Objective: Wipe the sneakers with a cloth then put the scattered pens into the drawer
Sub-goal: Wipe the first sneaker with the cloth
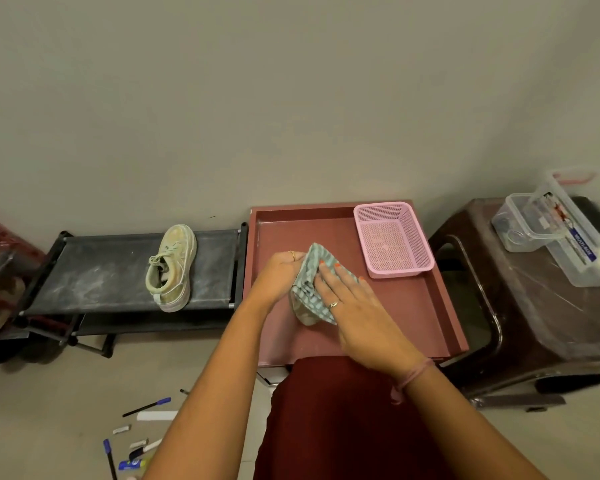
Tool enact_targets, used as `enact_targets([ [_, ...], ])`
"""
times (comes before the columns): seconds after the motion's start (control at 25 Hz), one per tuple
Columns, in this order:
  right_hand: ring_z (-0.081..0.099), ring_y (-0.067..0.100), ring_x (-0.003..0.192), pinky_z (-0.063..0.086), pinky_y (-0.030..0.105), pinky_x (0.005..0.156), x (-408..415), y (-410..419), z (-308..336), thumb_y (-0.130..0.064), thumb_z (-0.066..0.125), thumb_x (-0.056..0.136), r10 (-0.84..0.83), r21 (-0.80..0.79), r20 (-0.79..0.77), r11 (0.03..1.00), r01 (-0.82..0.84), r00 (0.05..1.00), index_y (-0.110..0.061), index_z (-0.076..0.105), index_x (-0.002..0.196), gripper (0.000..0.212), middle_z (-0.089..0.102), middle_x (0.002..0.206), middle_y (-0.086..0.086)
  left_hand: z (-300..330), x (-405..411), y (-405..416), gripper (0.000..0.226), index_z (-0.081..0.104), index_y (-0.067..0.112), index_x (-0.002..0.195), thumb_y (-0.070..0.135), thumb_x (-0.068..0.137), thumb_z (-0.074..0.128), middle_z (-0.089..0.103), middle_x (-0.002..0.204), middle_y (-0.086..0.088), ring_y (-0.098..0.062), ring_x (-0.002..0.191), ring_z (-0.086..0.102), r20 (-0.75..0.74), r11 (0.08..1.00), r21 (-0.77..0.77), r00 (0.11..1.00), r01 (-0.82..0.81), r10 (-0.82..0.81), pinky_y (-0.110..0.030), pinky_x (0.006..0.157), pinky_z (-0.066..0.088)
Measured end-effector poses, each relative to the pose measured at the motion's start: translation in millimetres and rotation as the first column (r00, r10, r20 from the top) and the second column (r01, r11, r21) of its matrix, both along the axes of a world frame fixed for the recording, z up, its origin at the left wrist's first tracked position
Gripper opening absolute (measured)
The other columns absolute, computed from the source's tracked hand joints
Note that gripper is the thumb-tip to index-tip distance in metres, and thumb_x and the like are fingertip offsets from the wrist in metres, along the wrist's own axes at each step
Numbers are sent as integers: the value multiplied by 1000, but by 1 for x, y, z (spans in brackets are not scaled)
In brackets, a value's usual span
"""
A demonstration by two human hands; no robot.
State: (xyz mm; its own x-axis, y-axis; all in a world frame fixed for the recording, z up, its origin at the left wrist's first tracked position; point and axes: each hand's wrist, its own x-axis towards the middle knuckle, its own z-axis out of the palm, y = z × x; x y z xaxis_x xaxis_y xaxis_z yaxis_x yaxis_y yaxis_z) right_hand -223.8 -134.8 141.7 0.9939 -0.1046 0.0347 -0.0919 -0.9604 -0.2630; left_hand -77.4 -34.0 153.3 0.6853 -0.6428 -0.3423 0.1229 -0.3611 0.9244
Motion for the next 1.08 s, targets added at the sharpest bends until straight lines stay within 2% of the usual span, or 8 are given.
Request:
enact_targets([
  [0.2, 33, -4, 127, 22, -4, 98, 12, -28, 24, 8, 40, 85, 30, 751, -185, 649, 122, 982, -24, 27, 141, 66, 31, 145, -4, -7, 0, 3, 27, 70, -1, 89, 18, 97, 53, 67, 72, -2, -5, 59, 57, -30, 999, -17, 998, 48, -48, -19, 61, 46],
  [0.28, 18, 5, 141, 17, 19, 117, 8, -17, 16, -1, 42, 87, 35, 600, -135, 798, 54, 990, -20, 21, 146, 65, 21, 153, -2, -6, 2, 2, 25, 71, 3, 89, 20, 97, 54, 70, 76, -3, -8, 65, 61, -33, 999, -5, 999, 32, -32, -21, 65, 49],
  [0.36, 12, 23, 146, 18, 47, 118, 3, 6, -5, -1, 40, 80, -32, 132, -35, 991, 36, 999, -13, 17, 150, 75, 13, 158, 5, -3, 3, 3, 24, 73, 6, 90, 22, 95, 56, 74, 82, -8, -14, 75, 67, -41, 1000, 3, 999, 22, -22, -28, 74, 54],
  [0.48, 30, 30, 141, 35, 51, 108, 5, 19, -12, -8, 37, 77, -9, -200, 53, 980, 20, 999, -12, 28, 145, 69, 31, 153, 8, -2, 7, 5, 26, 73, 1, 95, 21, 94, 57, 75, 90, -13, -21, 84, 70, -64, 1000, -27, 998, 10, -12, -34, 81, 54],
  [0.56, 19, 24, 145, 24, 43, 116, 19, 1, 0, -13, 41, 85, -7, 86, -38, 996, 10, 999, -14, 19, 149, 68, 20, 157, 5, 0, 10, 8, 27, 72, 3, 86, 19, 96, 53, 73, 71, 0, -9, 67, 67, -42, 999, -30, 999, 18, -20, -24, 68, 53],
  [0.72, 23, 12, 140, 16, 22, 115, 31, -31, 28, 0, 38, 85, 105, 666, -251, 740, 93, 962, -14, 24, 147, 65, 26, 152, 2, -4, 7, 10, 26, 65, 10, 79, 11, 99, 48, 60, 49, 14, 6, 44, 50, -60, 999, -42, 998, -1, -2, -9, 48, 38],
  [0.92, 22, 31, 143, 22, 58, 111, 8, 31, -17, -6, 29, 76, 30, -184, 63, 983, -18, 998, -12, 29, 146, 70, 24, 156, 6, -2, 15, 13, 24, 73, 6, 95, 14, 96, 51, 75, 80, -3, -9, 72, 70, -107, 997, -47, 993, -61, 56, -20, 65, 54],
  [1.08, 29, 26, 139, 27, 49, 109, 1, 18, -36, -6, 37, 87, 36, -288, 252, 957, 39, 967, -17, 31, 147, 61, 31, 152, 2, -6, 11, 14, 24, 72, 3, 102, 16, 96, 53, 74, 95, -14, -18, 81, 70, -113, 996, -77, 993, -52, 43, -27, 74, 56],
])
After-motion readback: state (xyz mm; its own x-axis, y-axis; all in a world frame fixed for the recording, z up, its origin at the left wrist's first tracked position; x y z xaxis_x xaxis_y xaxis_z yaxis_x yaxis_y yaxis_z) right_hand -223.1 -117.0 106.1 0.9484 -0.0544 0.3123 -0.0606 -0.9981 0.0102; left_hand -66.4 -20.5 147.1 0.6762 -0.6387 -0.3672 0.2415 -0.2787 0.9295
